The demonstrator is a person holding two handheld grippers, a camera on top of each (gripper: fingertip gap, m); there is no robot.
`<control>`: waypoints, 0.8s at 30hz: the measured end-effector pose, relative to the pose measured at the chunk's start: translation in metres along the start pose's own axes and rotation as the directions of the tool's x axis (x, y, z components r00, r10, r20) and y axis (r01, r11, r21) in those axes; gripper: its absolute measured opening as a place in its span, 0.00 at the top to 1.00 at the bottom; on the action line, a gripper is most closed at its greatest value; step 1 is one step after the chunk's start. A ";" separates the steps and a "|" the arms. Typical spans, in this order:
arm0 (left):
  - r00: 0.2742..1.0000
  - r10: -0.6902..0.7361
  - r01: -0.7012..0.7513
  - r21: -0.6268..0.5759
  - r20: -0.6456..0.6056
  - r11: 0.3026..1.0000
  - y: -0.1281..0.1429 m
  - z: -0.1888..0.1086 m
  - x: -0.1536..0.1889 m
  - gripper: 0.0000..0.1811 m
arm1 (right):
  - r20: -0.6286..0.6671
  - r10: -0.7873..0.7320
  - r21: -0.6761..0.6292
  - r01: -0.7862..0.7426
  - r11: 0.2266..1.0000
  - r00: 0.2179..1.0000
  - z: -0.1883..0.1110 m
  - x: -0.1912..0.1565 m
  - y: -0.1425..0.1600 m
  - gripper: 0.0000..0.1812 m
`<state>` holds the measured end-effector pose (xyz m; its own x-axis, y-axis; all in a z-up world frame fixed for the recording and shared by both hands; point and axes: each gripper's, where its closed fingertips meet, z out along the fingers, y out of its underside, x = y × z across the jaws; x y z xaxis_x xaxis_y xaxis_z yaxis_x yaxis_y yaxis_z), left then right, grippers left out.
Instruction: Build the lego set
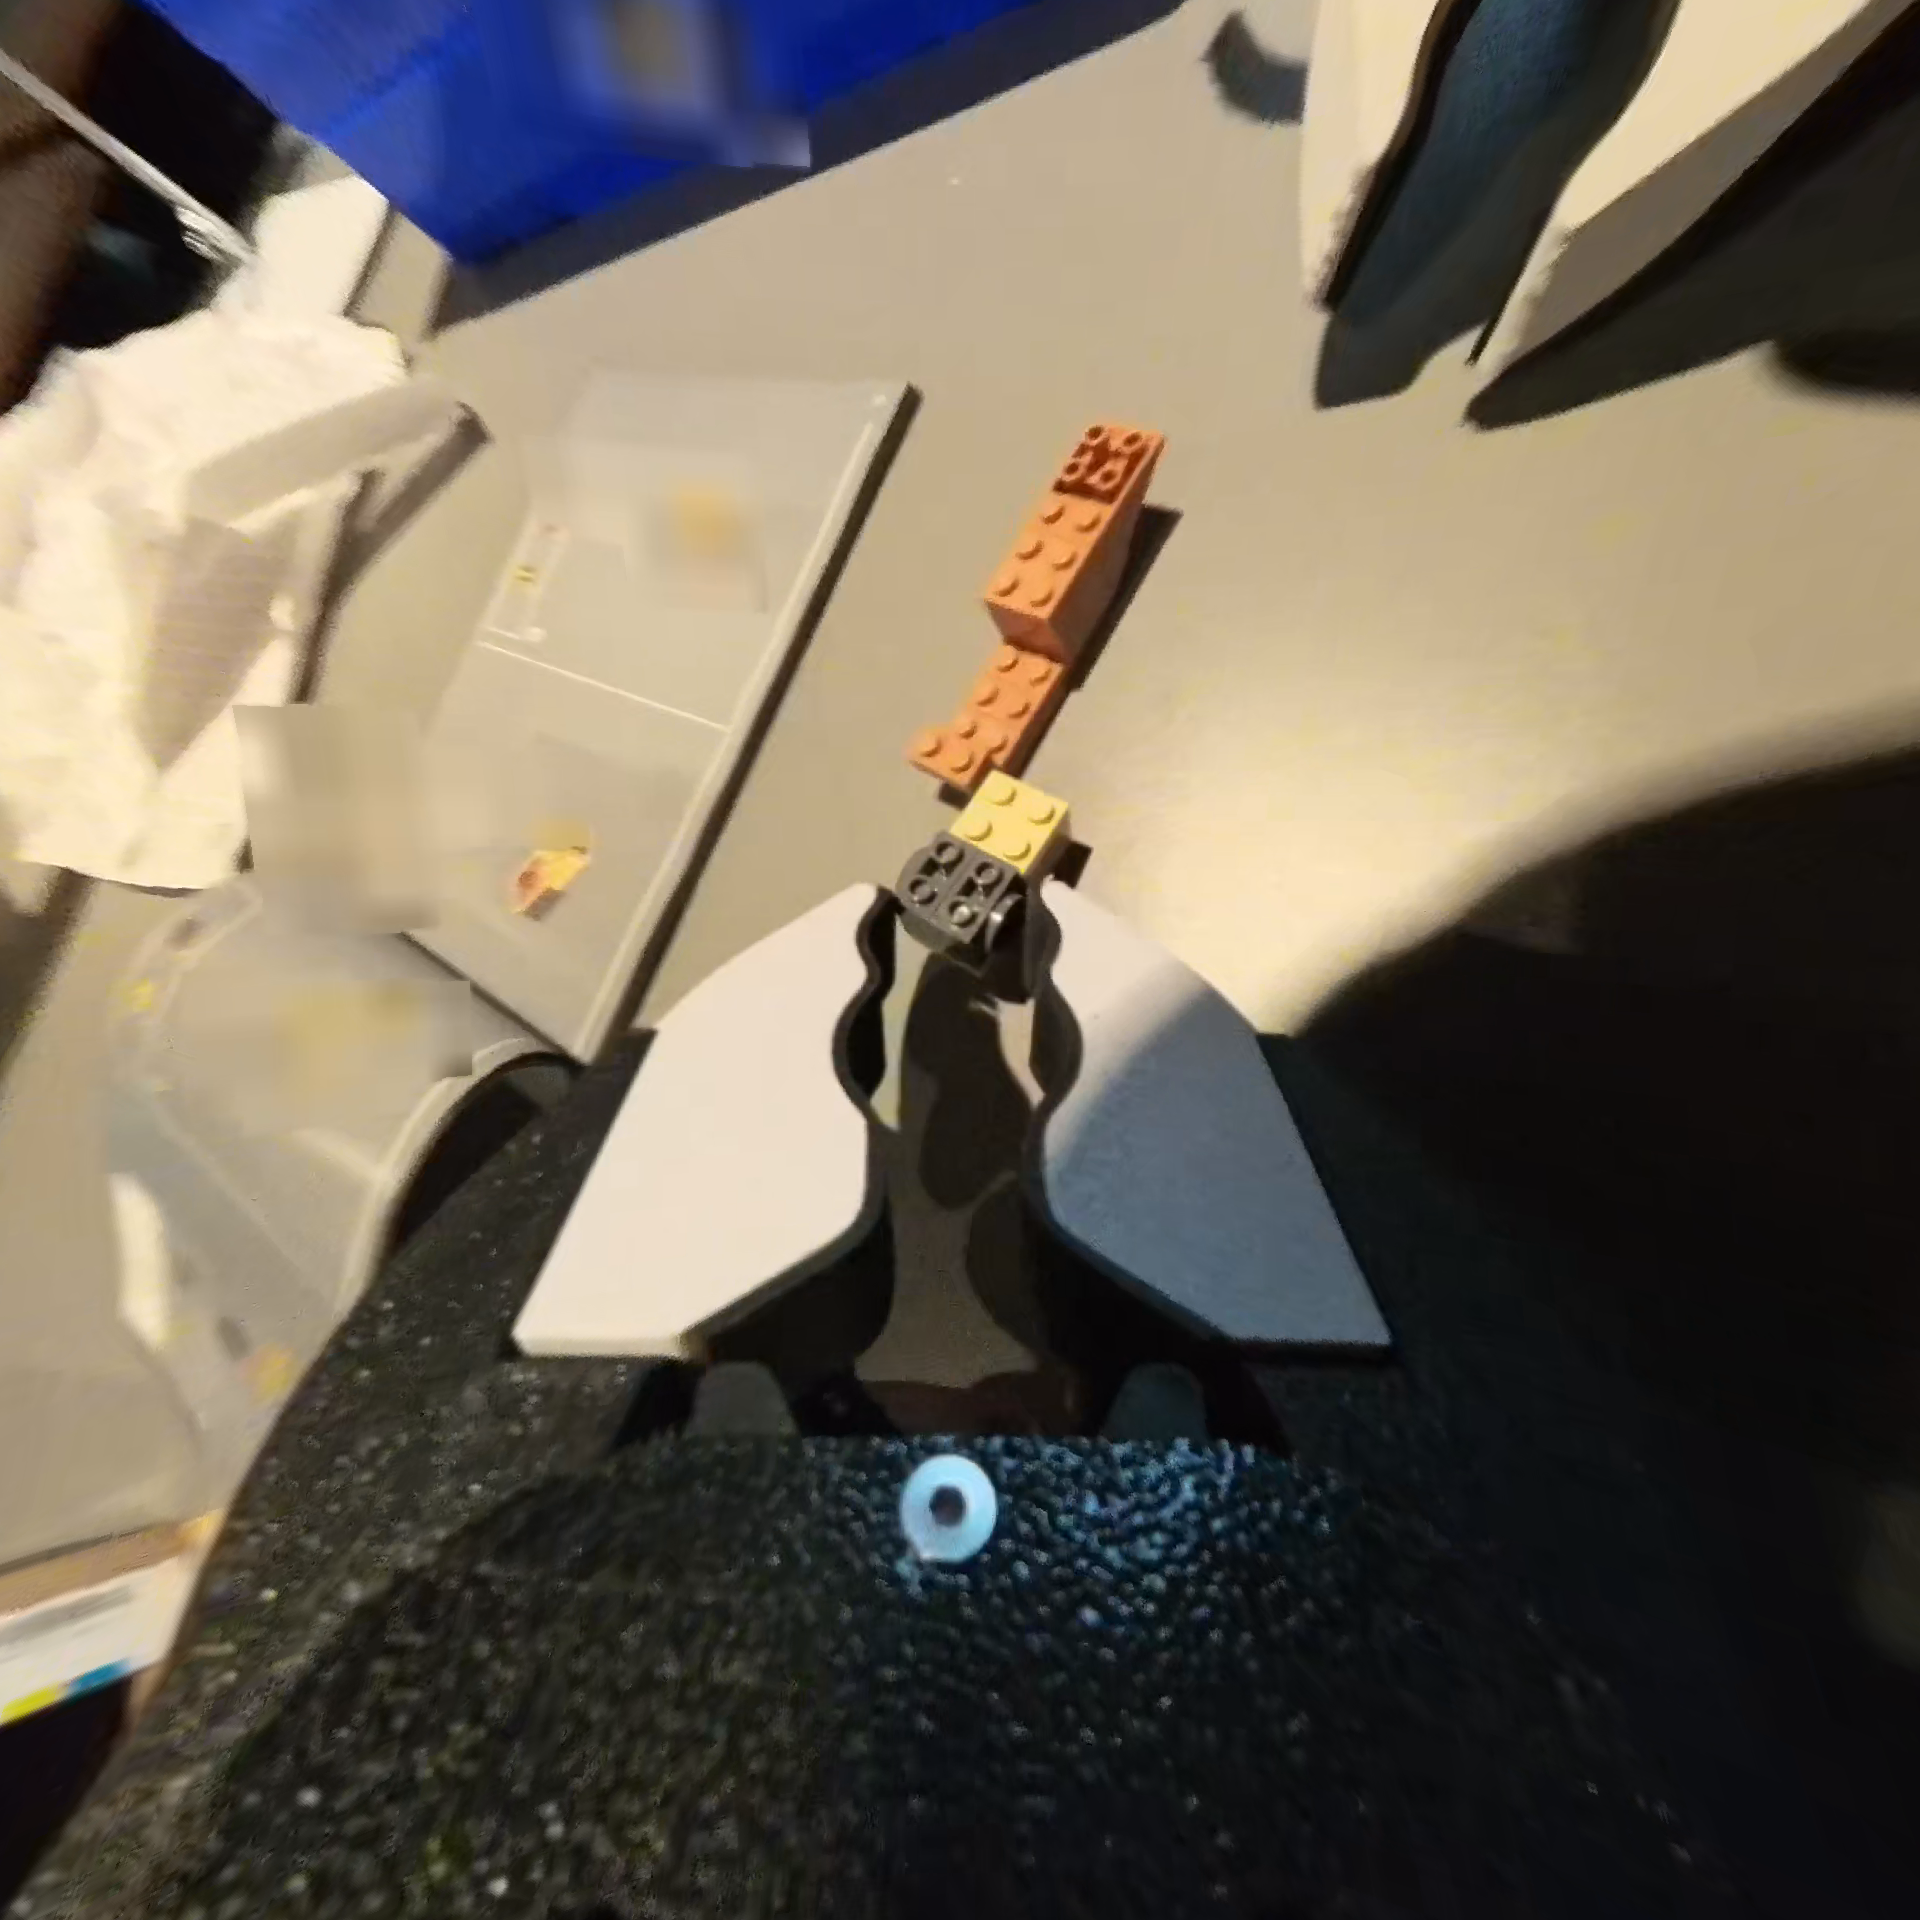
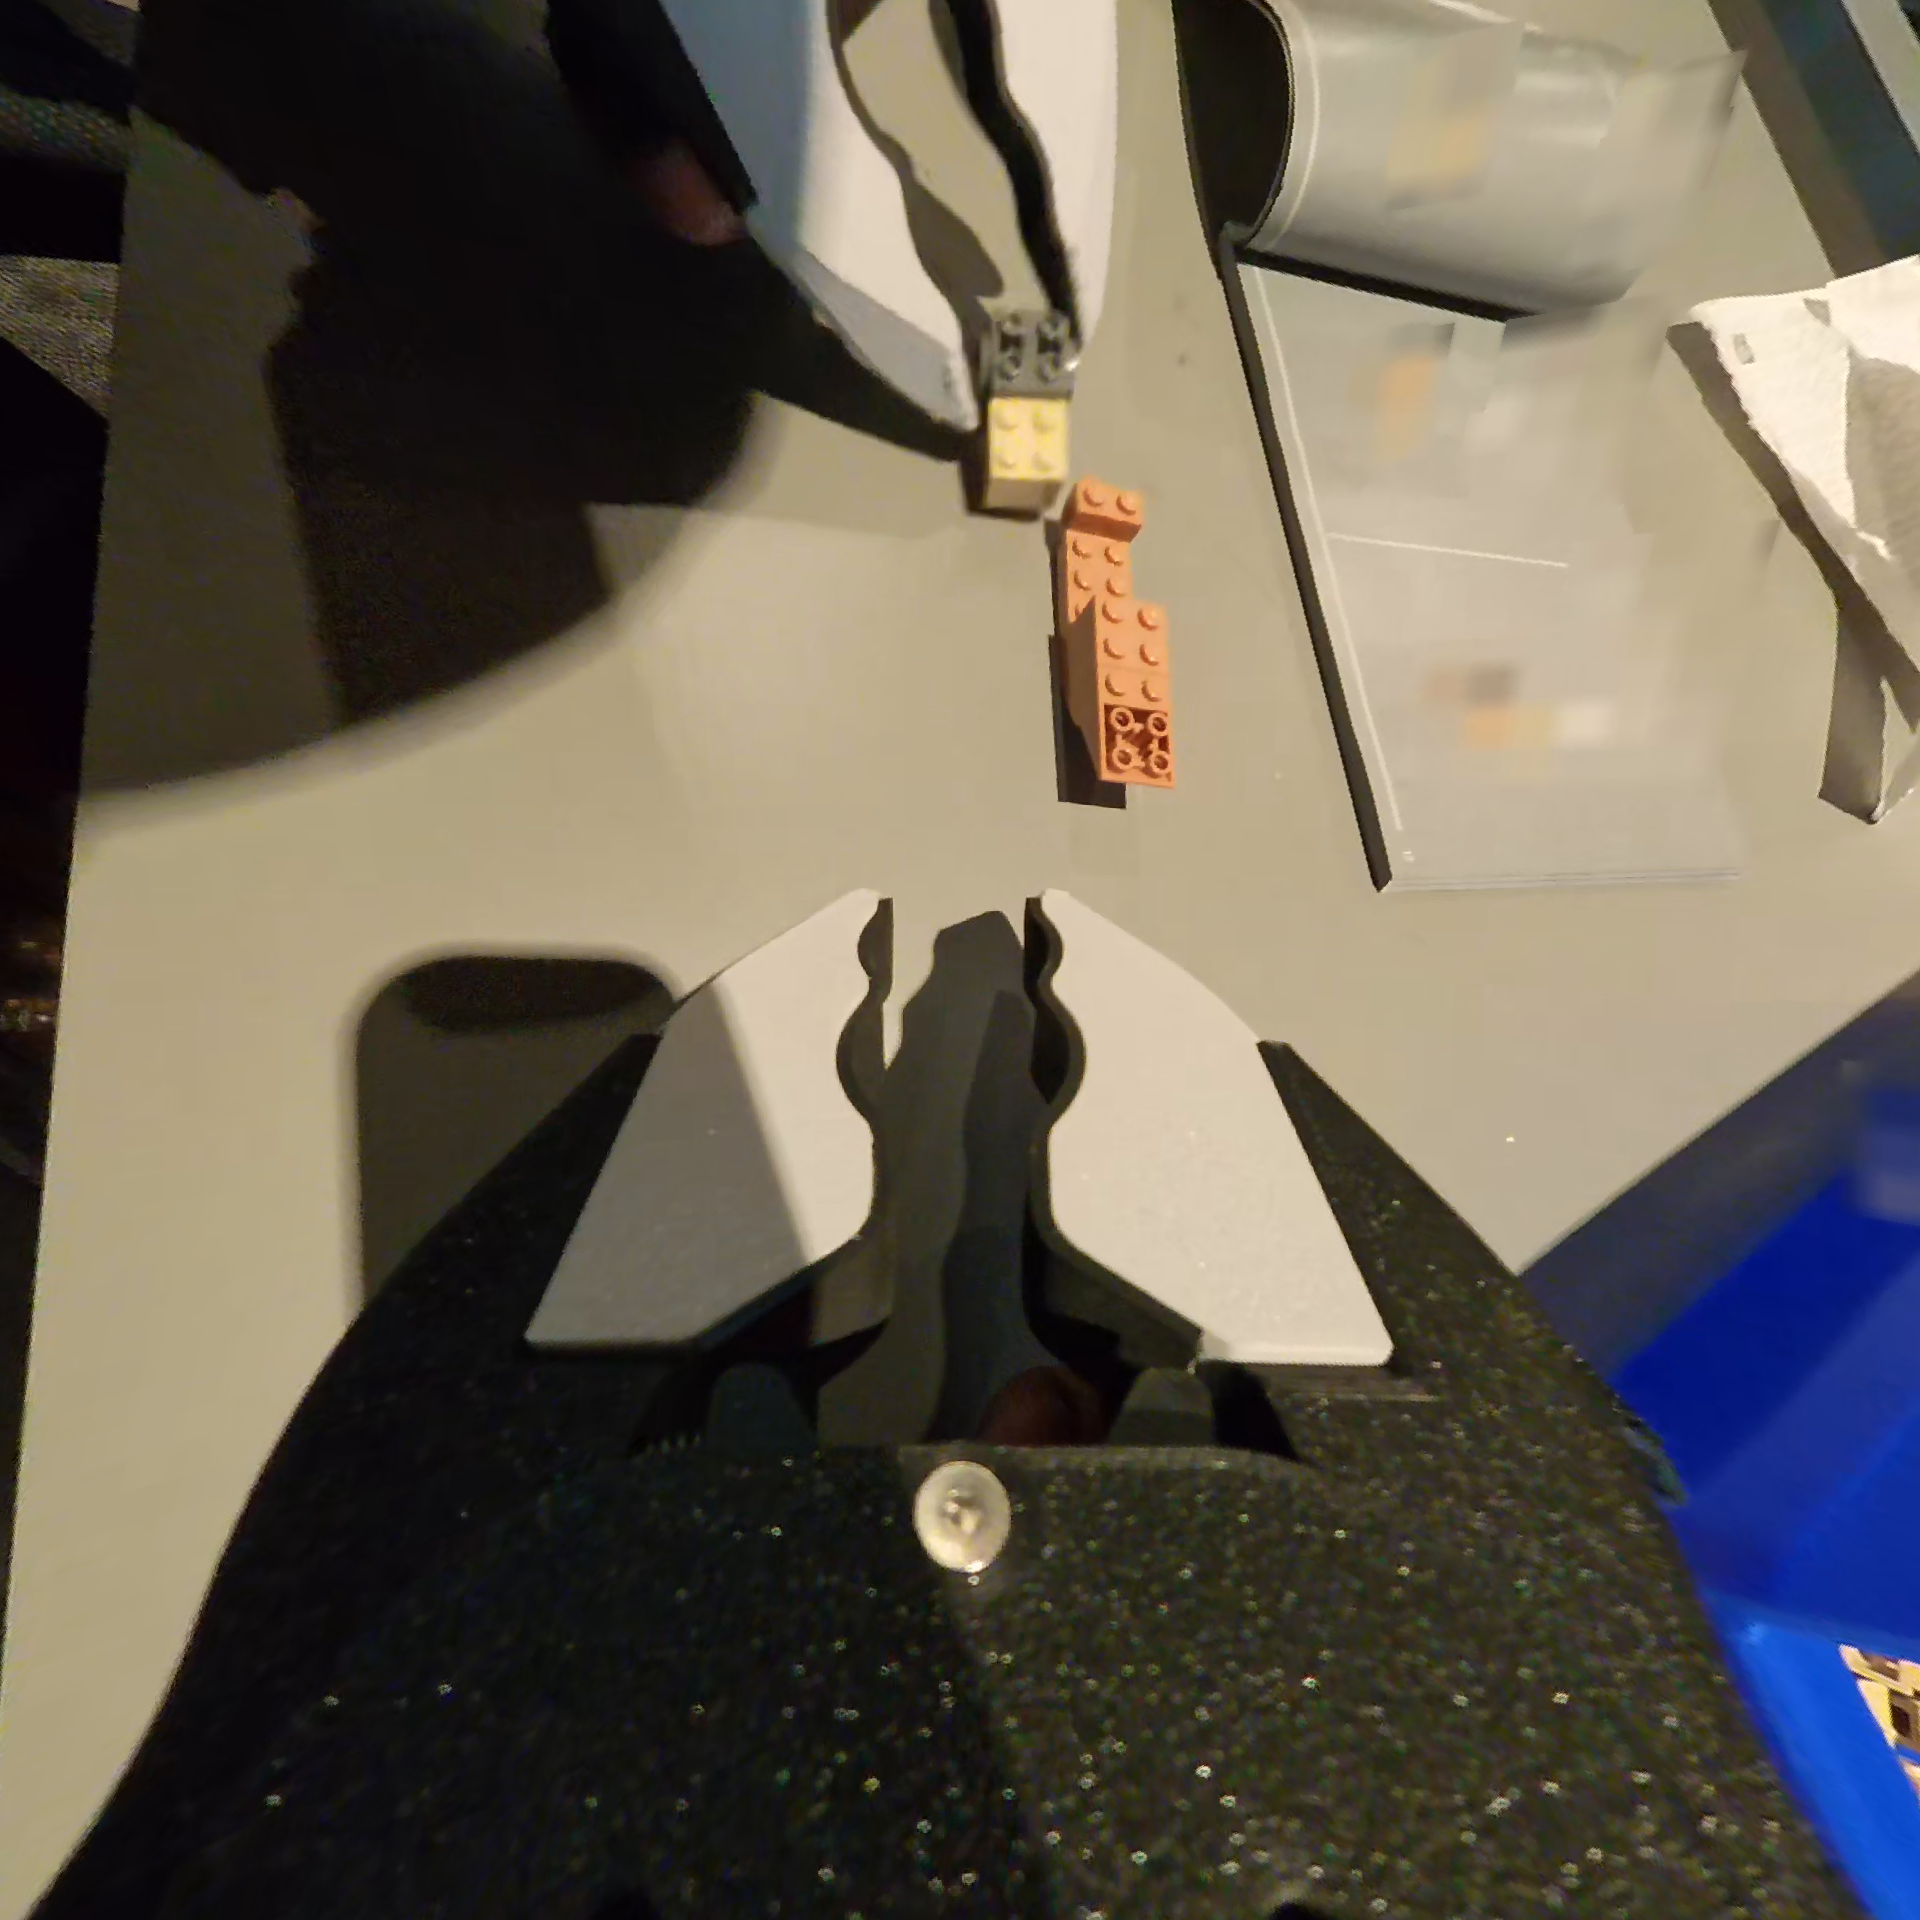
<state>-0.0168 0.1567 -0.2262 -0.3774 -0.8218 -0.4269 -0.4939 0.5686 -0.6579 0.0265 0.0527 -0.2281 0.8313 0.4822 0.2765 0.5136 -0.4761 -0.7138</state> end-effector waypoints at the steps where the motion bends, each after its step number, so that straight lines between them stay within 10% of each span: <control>1: 0.997 0.051 -0.050 -0.014 0.059 0.999 0.002 0.000 -0.005 0.87 | 0.001 0.001 0.000 -0.001 1.000 1.000 0.000 0.000 0.000 0.87; 10: 0.972 0.213 -0.202 -0.105 0.098 0.974 0.011 -0.004 -0.008 0.84 | 0.001 0.002 0.002 -0.002 1.000 1.000 0.000 0.000 0.000 0.88; 19: 0.960 -0.118 0.125 0.012 -0.254 0.992 -0.001 -0.019 -0.010 0.78 | 0.002 -0.003 0.004 0.003 1.000 1.000 0.000 -0.001 -0.001 0.88; 24: 0.911 0.042 -0.008 0.084 -0.411 0.996 -0.002 -0.006 -0.011 0.80 | 0.014 0.009 0.005 -0.009 1.000 1.000 0.000 -0.001 0.000 0.88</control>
<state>-0.0161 0.1643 -0.2165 -0.6861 -0.7094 -0.1616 -0.4231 0.5697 -0.7045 0.0254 0.0524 -0.2286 0.8325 0.4887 0.2611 0.5055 -0.4769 -0.7191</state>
